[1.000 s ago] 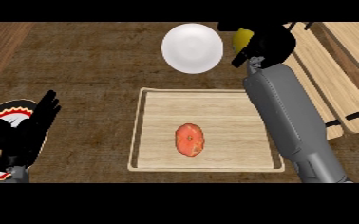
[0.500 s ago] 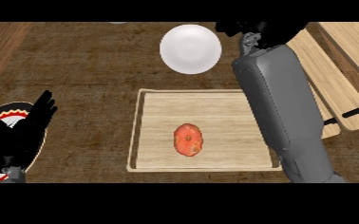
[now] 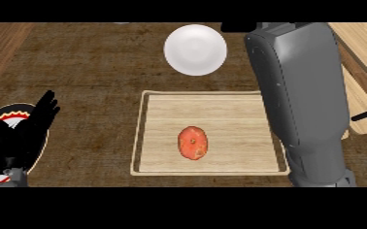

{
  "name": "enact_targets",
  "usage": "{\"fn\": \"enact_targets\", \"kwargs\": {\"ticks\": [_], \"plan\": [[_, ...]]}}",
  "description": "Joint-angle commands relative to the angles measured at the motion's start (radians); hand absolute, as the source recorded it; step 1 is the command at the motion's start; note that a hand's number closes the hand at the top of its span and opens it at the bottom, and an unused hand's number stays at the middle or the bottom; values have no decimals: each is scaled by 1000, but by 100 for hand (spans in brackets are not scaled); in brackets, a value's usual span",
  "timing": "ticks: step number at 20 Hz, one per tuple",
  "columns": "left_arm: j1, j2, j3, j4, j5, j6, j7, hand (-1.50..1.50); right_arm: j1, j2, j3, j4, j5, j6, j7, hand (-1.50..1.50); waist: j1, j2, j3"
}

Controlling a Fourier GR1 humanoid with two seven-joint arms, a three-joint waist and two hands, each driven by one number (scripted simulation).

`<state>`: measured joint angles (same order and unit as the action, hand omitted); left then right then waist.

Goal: Pick the lemon from the tray and place it in the tiered shelf

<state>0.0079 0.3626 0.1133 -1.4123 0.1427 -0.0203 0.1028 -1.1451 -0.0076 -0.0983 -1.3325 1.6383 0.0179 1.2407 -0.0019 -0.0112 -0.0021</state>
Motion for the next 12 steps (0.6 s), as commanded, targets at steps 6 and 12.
{"fn": "enact_targets", "kwargs": {"ticks": [6,12], "plan": [[30,-15,9,17,1,-6,-36,0,-144,-36,-150,32,141,289,148,150,2,5,0],[26,-37,-29,-11,-37,17,-7,0,-134,-44,-218,22,215,325,77,150,0,7,1]]}}
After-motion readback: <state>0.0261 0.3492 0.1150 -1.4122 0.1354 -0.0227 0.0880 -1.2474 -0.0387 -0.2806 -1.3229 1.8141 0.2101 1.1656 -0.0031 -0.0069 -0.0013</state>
